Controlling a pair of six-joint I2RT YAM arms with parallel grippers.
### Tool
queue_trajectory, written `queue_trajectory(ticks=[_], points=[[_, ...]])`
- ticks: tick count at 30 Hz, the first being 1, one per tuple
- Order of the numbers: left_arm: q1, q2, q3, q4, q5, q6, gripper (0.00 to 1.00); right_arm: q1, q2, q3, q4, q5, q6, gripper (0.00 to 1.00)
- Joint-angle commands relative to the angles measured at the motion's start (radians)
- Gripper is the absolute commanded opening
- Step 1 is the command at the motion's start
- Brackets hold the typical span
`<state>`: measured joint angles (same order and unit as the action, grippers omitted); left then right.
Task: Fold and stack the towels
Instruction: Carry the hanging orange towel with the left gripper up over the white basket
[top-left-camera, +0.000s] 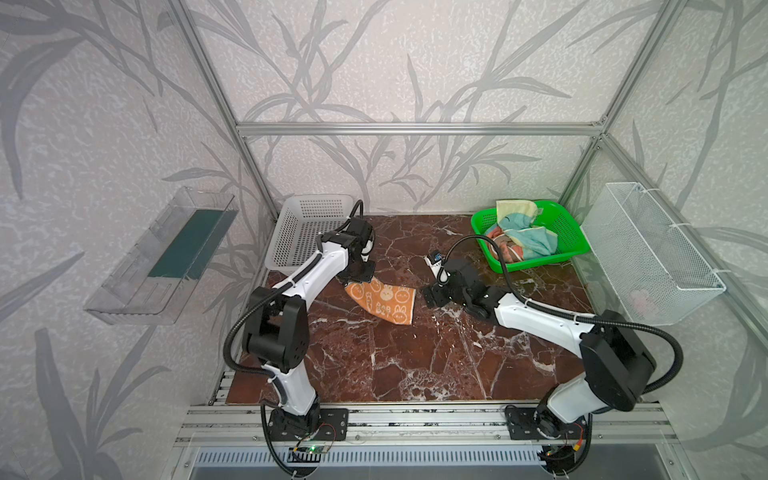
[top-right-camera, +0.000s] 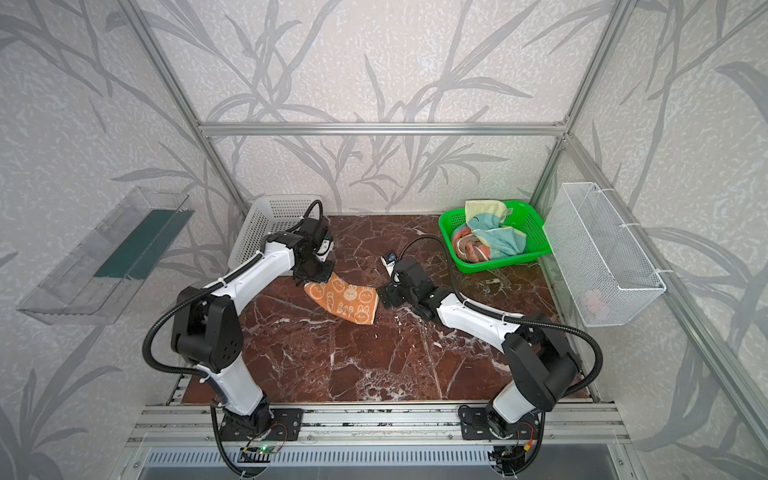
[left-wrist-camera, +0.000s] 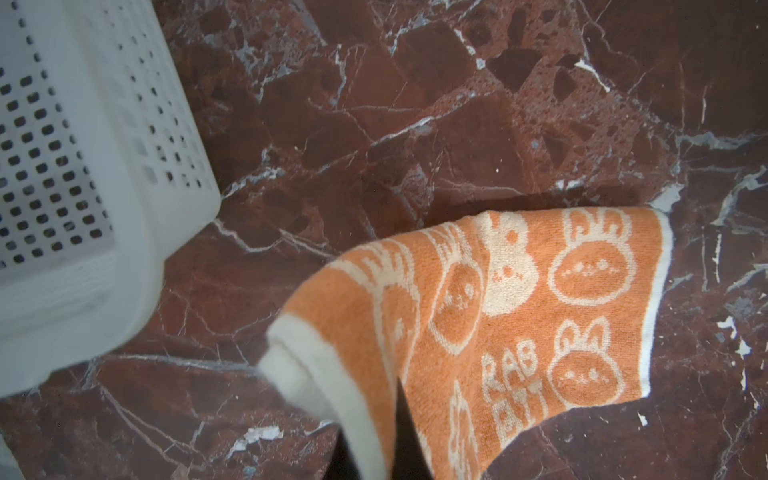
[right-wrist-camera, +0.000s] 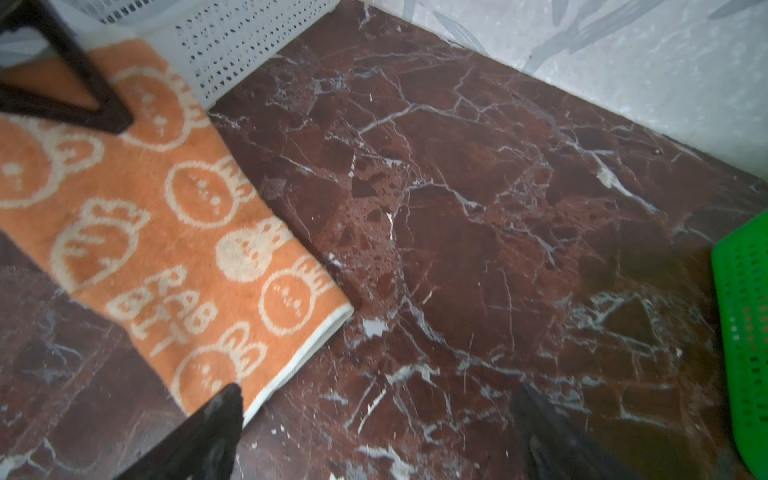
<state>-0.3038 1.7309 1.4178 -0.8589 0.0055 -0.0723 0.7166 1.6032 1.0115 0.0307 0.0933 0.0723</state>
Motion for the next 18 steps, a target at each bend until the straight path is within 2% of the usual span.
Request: queue_trajectory(ticks=[1, 14, 18], points=[[0.000, -0.066, -0.028, 0.035, -0.072, -0.024, 0.00, 0.007, 0.048, 0.061, -0.028, -0.038, 0.033, 0.99], [0.003, -0.070, 0.022, 0.005, -0.332, 0.094, 0.00, 0.011, 0.048, 0.045, 0.002, -0.058, 0.024, 0.99], [0.006, -0.060, 0.040, 0.015, -0.348, 0.130, 0.00, 0.011, 0.036, 0.024, 0.003, -0.051, 0.019, 0.99]])
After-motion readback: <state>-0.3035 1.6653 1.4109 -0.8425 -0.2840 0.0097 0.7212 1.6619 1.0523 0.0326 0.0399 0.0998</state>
